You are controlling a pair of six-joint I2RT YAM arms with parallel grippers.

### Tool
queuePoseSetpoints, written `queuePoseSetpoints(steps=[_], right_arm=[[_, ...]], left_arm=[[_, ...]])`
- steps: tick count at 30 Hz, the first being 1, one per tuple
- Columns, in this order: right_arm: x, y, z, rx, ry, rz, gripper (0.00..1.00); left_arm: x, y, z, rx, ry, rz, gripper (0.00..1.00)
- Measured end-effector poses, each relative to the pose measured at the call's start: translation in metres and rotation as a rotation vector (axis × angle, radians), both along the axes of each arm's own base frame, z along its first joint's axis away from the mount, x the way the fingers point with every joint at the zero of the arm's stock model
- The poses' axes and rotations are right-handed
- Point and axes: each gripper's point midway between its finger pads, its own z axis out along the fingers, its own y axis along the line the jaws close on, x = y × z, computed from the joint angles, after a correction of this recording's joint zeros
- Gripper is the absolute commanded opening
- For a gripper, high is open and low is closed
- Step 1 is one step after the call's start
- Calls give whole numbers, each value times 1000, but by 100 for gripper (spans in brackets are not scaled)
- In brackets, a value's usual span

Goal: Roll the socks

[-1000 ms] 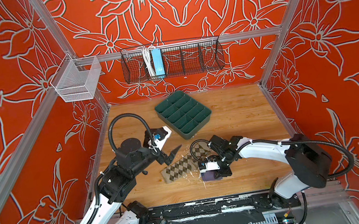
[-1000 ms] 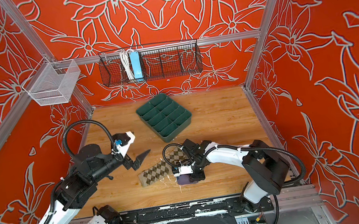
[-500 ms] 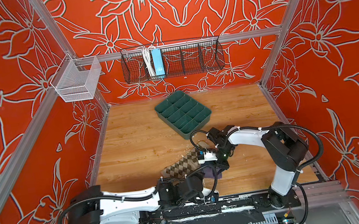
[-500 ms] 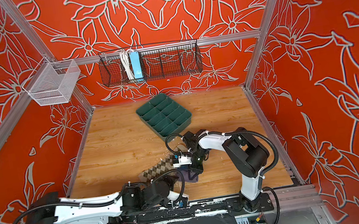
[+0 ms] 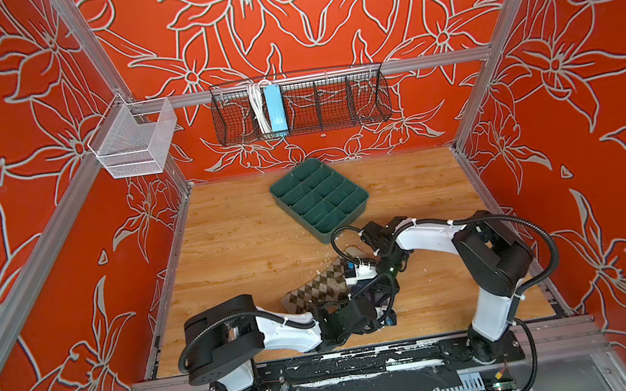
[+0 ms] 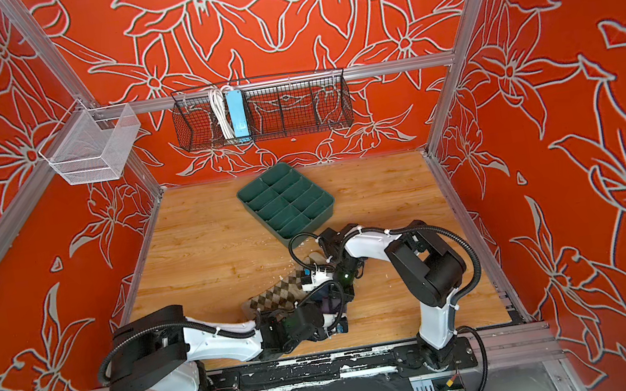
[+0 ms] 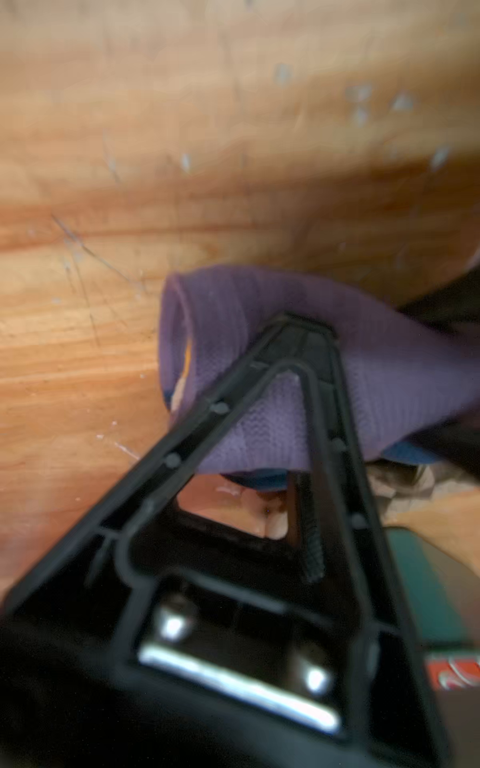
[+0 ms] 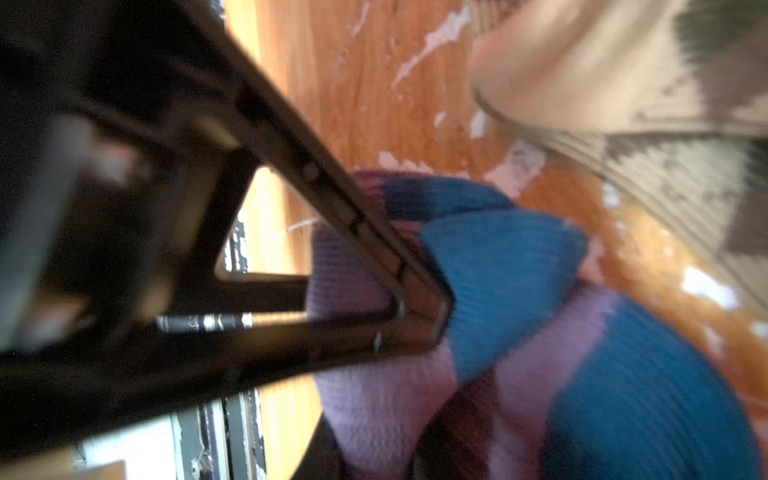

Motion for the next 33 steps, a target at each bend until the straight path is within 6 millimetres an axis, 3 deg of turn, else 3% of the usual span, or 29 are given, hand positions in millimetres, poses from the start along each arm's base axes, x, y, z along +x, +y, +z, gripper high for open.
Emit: queuePoseSetpoints(steps=[6,11,14,18,23,26,29,33], right_arm=[[11,-8,4,0,-107,-31,35],[30,-16,23,41,-271,-127,46],[55,-26,48,93,-402,-246,50],[92,-48,97,190,-608,-467,54],[115,-83,159,284,-823,-754,58],[109,-98,192,351,-928,-856,59],[87,-106,225,432,-1023,-852,54],[40,-107,237,481,-1111,-674,53]], left_arm=[[6,-3,3,-12,8,53,0],[3,2,4,-5,55,90,0],[-2,7,3,16,83,96,0],[-8,8,5,49,123,85,0],[-18,-3,14,99,244,47,0],[-16,-18,19,113,362,53,0],[-8,-25,12,141,492,88,0],[-6,-27,4,188,659,130,0]])
